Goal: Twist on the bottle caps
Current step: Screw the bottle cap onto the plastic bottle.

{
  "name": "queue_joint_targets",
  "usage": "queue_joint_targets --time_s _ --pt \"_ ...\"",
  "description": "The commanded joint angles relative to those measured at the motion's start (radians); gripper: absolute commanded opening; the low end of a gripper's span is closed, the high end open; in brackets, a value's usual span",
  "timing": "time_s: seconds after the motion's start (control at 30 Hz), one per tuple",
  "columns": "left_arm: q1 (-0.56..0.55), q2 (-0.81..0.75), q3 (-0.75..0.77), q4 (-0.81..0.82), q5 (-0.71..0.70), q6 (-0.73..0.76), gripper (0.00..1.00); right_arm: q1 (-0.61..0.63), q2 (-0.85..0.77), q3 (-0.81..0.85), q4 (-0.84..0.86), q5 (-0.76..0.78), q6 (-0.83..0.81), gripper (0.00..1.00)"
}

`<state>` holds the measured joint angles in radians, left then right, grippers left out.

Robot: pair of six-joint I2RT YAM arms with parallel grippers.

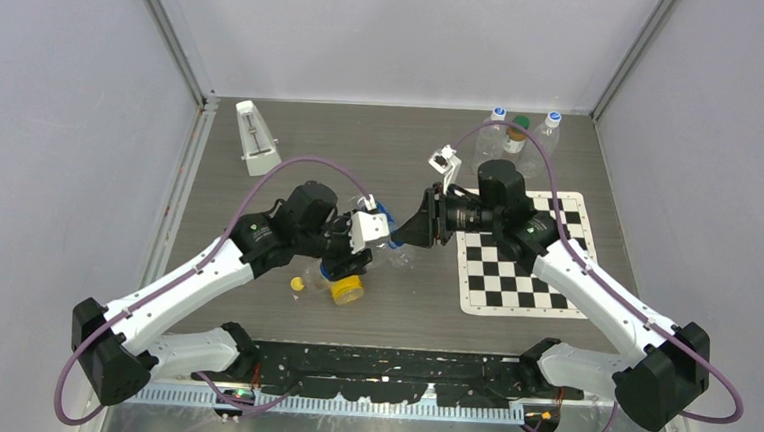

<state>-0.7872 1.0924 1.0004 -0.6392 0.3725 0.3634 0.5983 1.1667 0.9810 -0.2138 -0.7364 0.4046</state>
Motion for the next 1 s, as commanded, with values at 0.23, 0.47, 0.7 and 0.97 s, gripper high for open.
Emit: queue_joint_targets --time_s 0.23,0.47,0.7,0.97 --pt "-0.001 0.027 0.112 0.063 0.095 -0.121 0.0 0.005 0.008 0.085 -0.111 -0.12 -0.126 0.14" --pt "-0.001 0.007 0.041 0.202 0.104 -0.216 0.0 0.005 0.016 0.11 -0.172 -0.149 -0.158 0.13" --pt "0.0 0.01 0.043 0.255 0.189 -0.207 0.0 0.004 0.034 0.151 -0.261 -0.194 -0.211 0.12" --pt "0.001 -0.001 0.028 0.37 0.254 -0.223 0.0 0.005 0.05 0.169 -0.286 -0.269 -0.225 0.11"
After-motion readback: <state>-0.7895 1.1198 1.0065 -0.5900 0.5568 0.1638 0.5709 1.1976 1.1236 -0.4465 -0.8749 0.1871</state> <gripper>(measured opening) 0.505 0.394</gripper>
